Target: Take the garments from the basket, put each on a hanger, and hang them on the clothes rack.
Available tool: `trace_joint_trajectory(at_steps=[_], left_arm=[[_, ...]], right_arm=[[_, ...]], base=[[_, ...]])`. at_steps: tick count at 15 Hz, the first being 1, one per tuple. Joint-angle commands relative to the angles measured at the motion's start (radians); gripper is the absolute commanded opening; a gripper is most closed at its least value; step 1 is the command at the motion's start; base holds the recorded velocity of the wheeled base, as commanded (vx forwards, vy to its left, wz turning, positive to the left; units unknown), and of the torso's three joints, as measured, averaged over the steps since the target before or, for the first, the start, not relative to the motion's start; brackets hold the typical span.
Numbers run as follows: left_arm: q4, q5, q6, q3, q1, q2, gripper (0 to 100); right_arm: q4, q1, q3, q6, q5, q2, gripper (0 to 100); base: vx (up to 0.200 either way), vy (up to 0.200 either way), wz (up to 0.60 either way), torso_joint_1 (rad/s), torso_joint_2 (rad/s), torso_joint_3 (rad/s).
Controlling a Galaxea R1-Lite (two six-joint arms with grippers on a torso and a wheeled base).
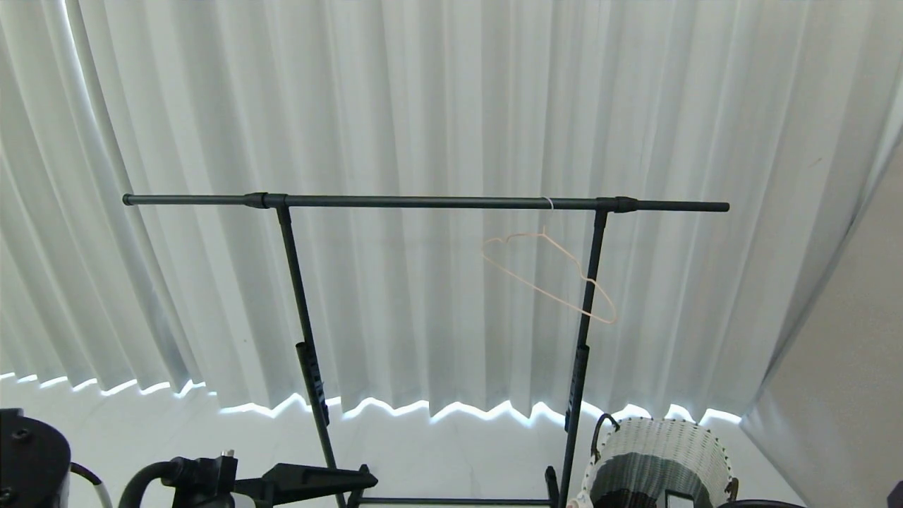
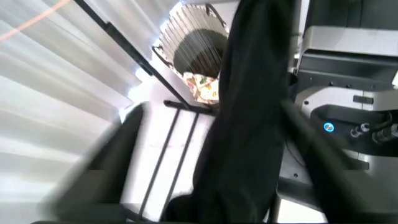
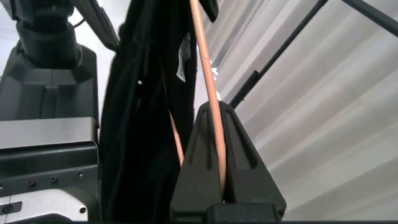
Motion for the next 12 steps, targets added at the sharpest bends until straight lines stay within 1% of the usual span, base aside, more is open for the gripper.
trace_joint_trajectory(at_steps=[1,7,8,11,12], left_arm=[[-0.001,-0.001,0.002,0.002,0.000,0.034,0],[-0.001,0.000,-0.003,0.012,0.002,0.038,0],[-0.001,0.000,-0.004,0.012,0.008,0.038,0],[-0.001,0.003,-0.004,0.016,0.054,0.044,0],[-0.001,0.005,-0.003,0.022,0.072,0.047,0]], right_arm=[[0.000,0.008,0.000,-0.007,0.001,0.002,0],[0.000,0.008,0.000,-0.015,-0.002,0.001,0],[0.000,0.008,-0.002,-0.015,-0.004,0.001,100],[0.000,0.008,-0.002,-0.016,-0.010,-0.002,100],[0.000,0.006,-0.002,-0.016,-0.032,-0.004,100]], base=[[0.000,0.000,0.00,0.000,0.00,0.000],[0.000,0.000,0.00,0.000,0.00,0.000],[0.000,0.000,0.00,0.000,0.00,0.000],[0.000,0.000,0.00,0.000,0.00,0.000],[0.000,0.000,0.00,0.000,0.00,0.000]])
